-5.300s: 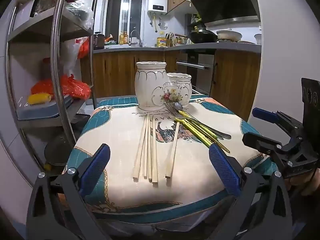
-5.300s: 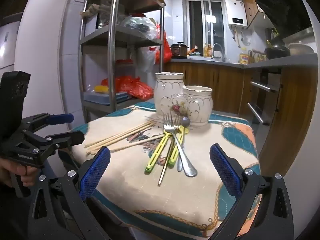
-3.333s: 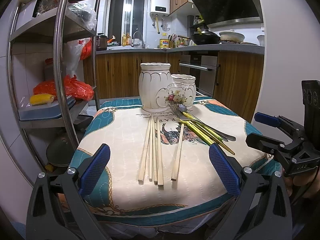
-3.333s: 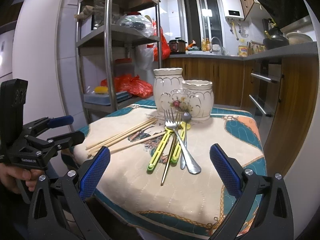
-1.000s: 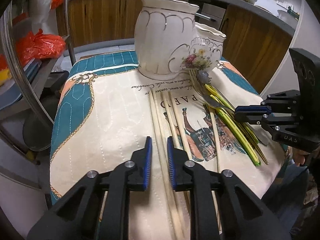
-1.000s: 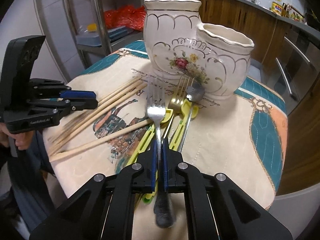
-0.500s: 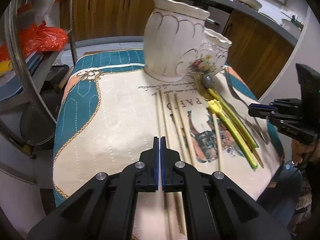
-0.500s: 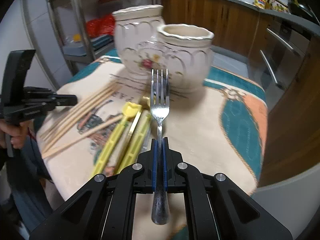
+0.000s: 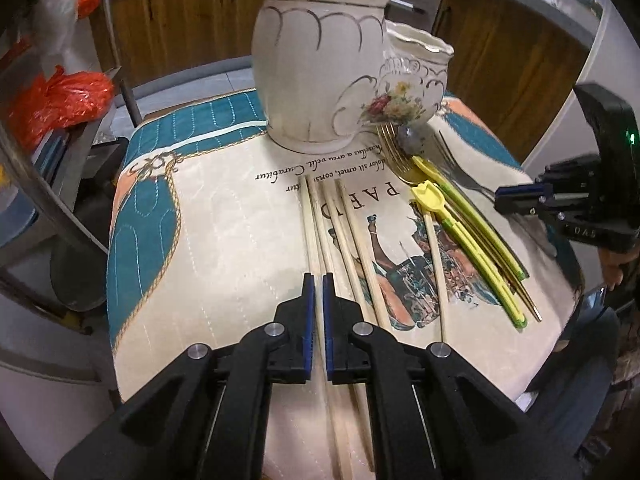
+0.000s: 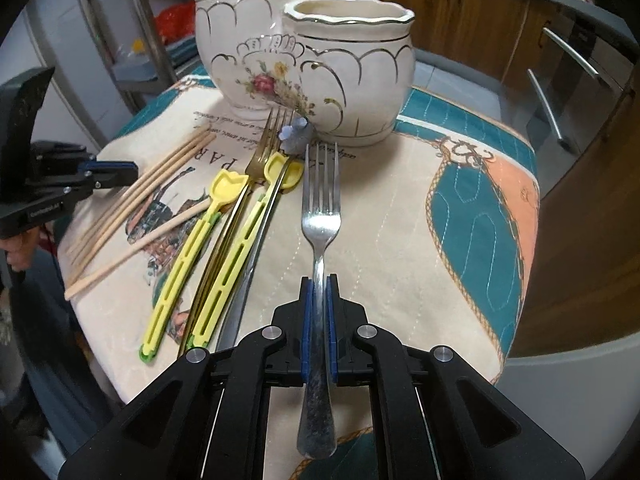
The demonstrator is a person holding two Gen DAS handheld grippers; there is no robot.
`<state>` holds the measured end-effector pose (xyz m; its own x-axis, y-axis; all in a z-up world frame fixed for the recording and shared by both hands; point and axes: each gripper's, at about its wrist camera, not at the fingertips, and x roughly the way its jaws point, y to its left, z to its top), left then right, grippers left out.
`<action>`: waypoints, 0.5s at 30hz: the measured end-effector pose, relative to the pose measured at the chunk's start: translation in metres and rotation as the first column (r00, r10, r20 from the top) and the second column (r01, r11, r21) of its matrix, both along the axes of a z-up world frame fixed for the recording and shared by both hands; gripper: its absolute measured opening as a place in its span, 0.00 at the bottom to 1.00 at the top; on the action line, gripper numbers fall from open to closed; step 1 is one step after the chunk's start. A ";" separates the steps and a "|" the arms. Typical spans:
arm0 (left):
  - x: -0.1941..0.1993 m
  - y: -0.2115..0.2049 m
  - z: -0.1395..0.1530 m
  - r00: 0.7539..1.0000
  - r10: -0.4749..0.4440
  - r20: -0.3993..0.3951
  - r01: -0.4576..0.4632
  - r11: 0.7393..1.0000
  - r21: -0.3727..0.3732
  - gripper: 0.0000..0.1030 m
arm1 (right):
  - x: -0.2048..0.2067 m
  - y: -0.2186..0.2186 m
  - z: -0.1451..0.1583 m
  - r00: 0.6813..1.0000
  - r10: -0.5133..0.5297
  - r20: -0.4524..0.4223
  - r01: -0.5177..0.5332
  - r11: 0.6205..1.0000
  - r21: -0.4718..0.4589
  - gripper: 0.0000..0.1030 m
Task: Organize utensils
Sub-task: 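Lift the chopstick with the left tool while the right tool lifts the fork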
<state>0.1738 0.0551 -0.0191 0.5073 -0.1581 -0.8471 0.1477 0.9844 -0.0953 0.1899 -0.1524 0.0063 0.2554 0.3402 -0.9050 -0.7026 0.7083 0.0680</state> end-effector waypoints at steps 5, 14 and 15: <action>0.011 -0.004 0.004 0.996 -0.039 -0.084 0.043 0.998 0.040 0.04 | 0.014 0.012 0.002 0.998 0.023 -0.060 -0.027 0.998 -0.059 0.13; 0.015 -0.002 0.005 0.980 -0.087 -0.179 0.107 0.988 0.107 0.06 | 0.022 0.026 0.003 0.994 0.069 -0.083 -0.080 0.986 -0.148 0.15; 0.014 -0.001 0.005 0.980 -0.086 -0.180 0.107 0.988 0.107 0.06 | 0.022 0.026 0.003 0.994 0.069 -0.080 -0.080 0.986 -0.149 0.15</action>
<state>0.1876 0.0537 -0.0139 0.3372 -0.0948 -0.9366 0.2339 0.9722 -0.0142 0.2122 -0.1261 0.0093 0.1650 0.2126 -0.9631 -0.7509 0.6602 0.0171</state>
